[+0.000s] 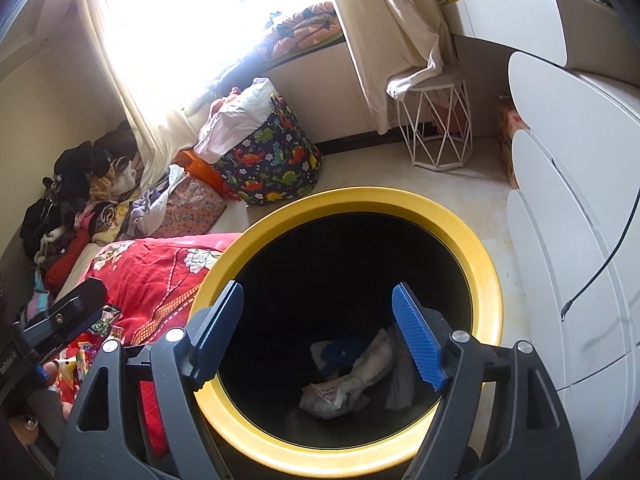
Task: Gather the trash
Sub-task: 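Lower the blue plastic bag into the bin and open the left tool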
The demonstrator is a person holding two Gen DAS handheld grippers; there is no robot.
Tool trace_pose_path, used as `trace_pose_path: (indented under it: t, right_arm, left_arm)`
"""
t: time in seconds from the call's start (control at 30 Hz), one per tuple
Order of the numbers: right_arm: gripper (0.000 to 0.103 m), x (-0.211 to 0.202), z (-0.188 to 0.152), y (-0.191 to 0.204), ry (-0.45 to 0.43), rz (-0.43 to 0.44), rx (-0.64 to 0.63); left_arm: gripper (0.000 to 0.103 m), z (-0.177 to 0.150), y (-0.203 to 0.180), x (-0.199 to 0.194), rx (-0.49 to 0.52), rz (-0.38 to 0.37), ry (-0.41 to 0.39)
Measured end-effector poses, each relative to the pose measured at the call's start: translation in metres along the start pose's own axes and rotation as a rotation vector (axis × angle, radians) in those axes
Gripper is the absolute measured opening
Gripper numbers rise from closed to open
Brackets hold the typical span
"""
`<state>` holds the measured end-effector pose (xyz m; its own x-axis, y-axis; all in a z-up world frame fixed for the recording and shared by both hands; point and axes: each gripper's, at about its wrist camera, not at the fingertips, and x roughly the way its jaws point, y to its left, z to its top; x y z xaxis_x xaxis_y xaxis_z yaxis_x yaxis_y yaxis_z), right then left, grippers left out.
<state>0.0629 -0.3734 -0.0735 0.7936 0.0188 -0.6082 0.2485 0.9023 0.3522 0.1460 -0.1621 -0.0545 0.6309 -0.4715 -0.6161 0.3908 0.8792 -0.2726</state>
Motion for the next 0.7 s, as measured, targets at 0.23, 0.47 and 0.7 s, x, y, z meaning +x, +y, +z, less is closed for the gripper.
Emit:
trace_pose_path:
  t: [0.23,0.47,0.7]
  right_arm:
    - [0.077,-0.004,-0.002,0.015,-0.021,0.008,-0.052]
    - [0.079,-0.007,-0.005,0.033,-0.023,0.049,-0.092]
    - [0.080,-0.011,-0.010,0.054,-0.021,0.081,-0.133]
  left_arm:
    - [0.092,0.002,0.004,-0.019,0.002,0.015,-0.048]
    - [0.092,0.000,0.011,-0.034,0.004,0.051,-0.080]
    - [0.092,-0.005,0.025,-0.047,-0.006,0.094,-0.096]
